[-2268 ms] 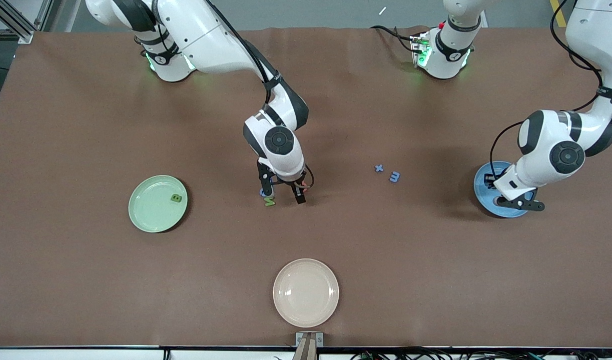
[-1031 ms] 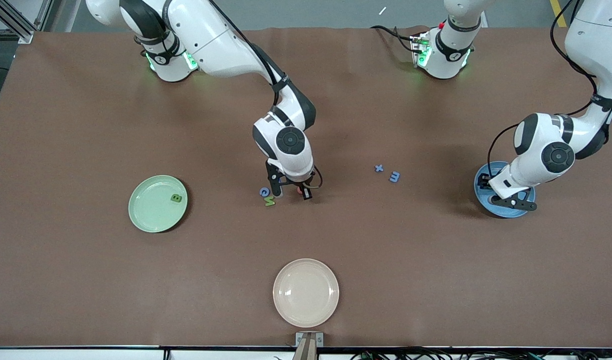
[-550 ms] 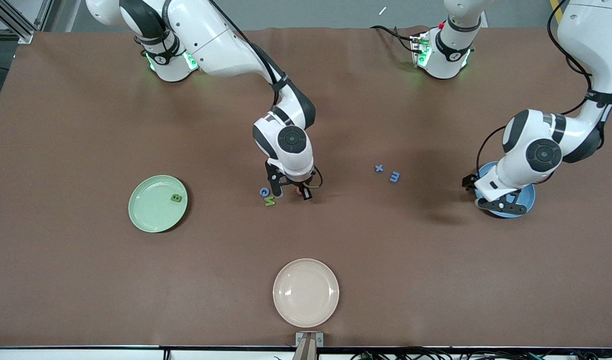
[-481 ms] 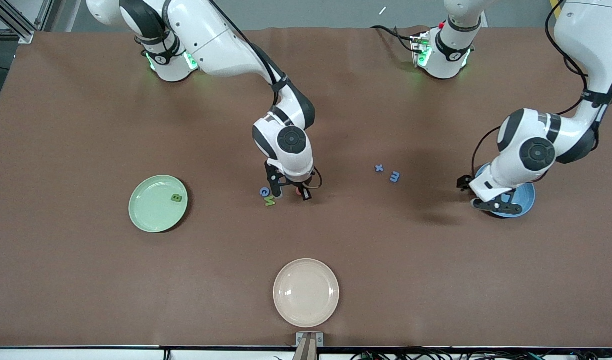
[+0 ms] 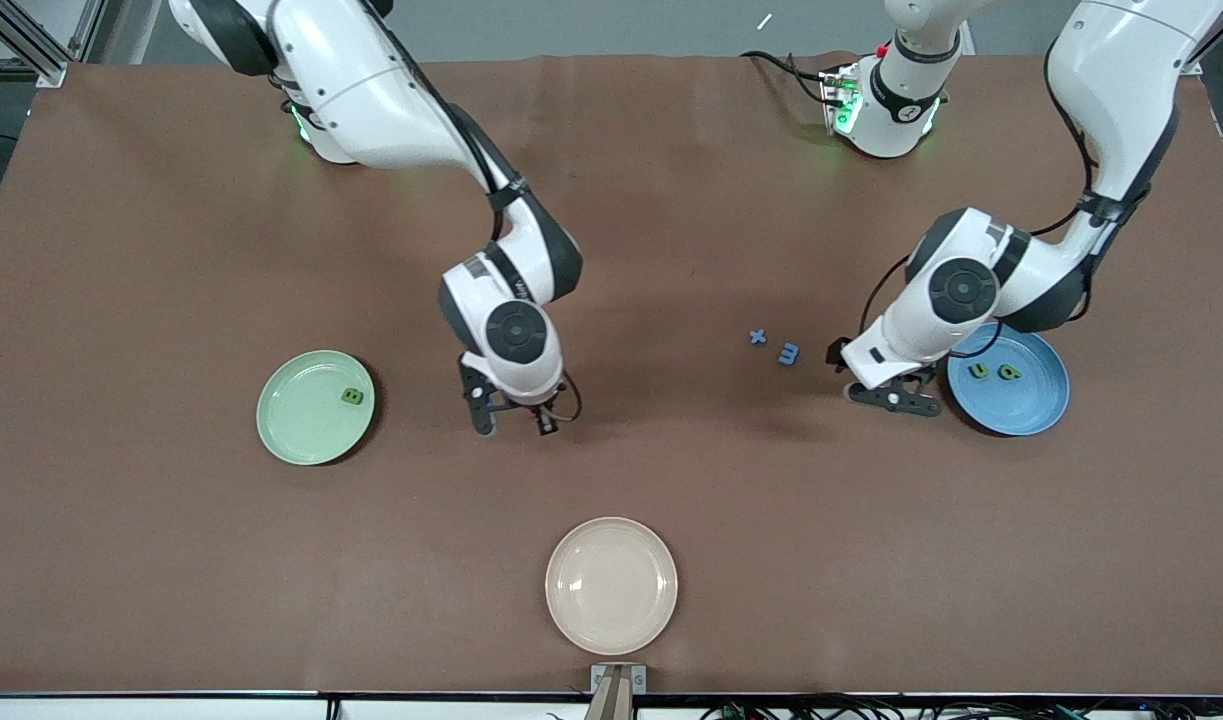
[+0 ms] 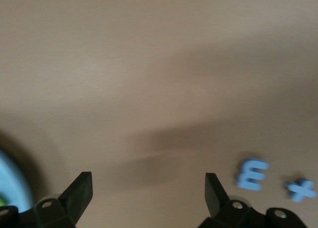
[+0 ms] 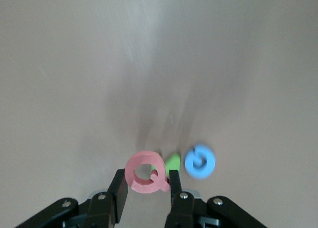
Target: Sort upper and lower case letters into plates
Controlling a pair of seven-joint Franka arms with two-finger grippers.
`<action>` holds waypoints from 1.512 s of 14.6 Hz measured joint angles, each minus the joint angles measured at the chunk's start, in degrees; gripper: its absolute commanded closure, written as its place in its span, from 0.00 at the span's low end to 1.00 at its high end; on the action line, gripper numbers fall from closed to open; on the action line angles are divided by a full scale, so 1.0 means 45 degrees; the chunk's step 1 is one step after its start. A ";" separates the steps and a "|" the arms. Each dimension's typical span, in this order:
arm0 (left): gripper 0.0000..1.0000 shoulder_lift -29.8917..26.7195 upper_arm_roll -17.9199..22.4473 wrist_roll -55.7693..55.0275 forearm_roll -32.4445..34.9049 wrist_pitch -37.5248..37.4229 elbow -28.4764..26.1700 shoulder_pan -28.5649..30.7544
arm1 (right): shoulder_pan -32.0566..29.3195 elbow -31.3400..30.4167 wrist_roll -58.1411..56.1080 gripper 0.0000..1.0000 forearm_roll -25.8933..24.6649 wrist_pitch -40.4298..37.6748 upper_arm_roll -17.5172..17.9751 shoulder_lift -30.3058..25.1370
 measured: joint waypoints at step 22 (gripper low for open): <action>0.39 0.1822 0.0036 0.0135 0.1087 0.0514 -0.0028 -0.1536 | -0.6754 -0.8816 -1.0448 0.24 -0.0018 0.5033 0.0066 -0.4084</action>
